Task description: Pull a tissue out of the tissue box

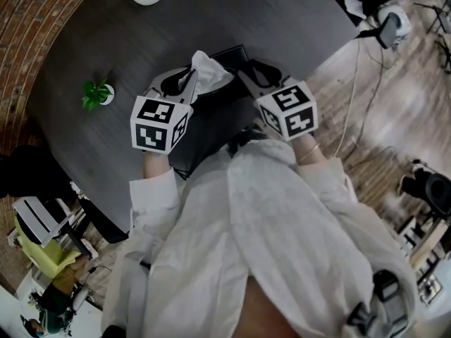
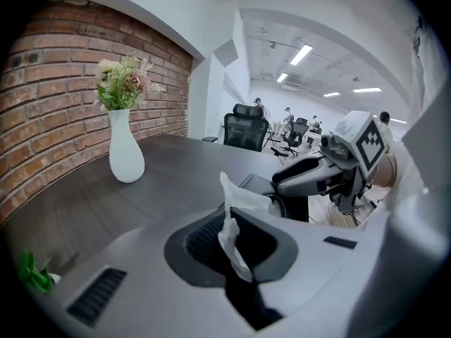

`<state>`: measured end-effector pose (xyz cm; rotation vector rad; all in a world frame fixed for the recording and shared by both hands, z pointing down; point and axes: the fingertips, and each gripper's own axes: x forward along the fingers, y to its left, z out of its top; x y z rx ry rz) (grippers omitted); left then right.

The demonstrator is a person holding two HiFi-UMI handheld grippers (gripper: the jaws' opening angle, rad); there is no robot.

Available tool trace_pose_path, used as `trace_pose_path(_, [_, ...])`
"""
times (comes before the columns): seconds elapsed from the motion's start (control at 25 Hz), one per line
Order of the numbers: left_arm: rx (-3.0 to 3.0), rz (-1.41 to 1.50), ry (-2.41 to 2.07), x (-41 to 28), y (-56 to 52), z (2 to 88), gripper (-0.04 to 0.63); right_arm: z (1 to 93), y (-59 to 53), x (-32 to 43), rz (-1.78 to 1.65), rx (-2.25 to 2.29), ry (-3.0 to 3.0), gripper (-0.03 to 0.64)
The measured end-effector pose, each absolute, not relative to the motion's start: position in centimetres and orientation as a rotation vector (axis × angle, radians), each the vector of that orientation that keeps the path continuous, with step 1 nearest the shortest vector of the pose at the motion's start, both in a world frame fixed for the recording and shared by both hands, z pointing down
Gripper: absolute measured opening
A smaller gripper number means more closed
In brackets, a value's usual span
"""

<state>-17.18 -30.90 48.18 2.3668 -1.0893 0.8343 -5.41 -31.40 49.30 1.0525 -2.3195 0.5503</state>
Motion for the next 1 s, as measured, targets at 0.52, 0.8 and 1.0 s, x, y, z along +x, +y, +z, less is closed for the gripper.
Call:
trace_pose_path(0.52, [2.425, 0.755, -1.156, -16.7, -31.3, 46.0, 0.012, 49.3, -31.2, -5.2, 0.533, 1.034, -2.314, 0.110])
trace_pose_path(0.8, [2.440, 0.733, -1.190, -16.6, -31.4, 45.1, 0.011, 49.3, -31.2, -5.3, 0.519, 1.015, -2.315, 0.110])
trace_pose_path(1.0, [2.454, 0.710, -1.229, -16.9, -31.8, 44.1, 0.011, 49.3, -31.2, -5.3, 0.516, 1.005, -2.313, 0.110])
